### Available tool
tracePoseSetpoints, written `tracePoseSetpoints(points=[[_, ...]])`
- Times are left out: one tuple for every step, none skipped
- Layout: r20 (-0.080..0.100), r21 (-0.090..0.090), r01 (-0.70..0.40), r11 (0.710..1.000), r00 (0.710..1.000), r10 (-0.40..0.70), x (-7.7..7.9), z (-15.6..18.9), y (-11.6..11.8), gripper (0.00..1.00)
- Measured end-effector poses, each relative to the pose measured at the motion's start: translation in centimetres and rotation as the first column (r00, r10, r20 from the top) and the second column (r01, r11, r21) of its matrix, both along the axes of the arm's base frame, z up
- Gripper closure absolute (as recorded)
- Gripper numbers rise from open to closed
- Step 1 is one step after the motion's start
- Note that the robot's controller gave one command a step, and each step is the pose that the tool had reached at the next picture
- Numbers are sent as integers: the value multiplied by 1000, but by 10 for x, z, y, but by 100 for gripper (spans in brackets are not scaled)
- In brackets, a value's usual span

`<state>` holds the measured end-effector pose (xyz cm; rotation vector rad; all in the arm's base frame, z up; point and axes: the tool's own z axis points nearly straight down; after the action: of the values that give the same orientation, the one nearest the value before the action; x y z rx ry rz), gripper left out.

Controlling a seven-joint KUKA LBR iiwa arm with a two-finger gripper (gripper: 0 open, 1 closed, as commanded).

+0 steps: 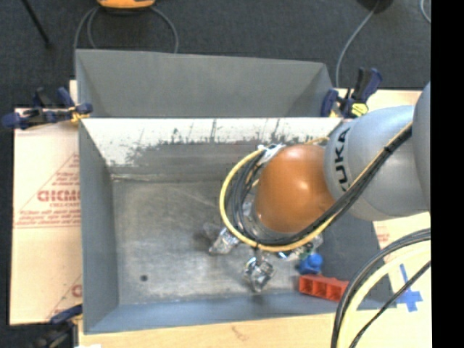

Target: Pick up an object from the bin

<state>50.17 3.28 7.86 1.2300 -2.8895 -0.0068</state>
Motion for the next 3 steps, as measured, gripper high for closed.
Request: tracePoseSetpoints(points=[[13,-5,127,992,992,-127,51,39,-57,0],[18,1,73,997,997,-73,-8,-4,-52,0],[21,0,72,997,997,-72,-6,-2,-52,100]])
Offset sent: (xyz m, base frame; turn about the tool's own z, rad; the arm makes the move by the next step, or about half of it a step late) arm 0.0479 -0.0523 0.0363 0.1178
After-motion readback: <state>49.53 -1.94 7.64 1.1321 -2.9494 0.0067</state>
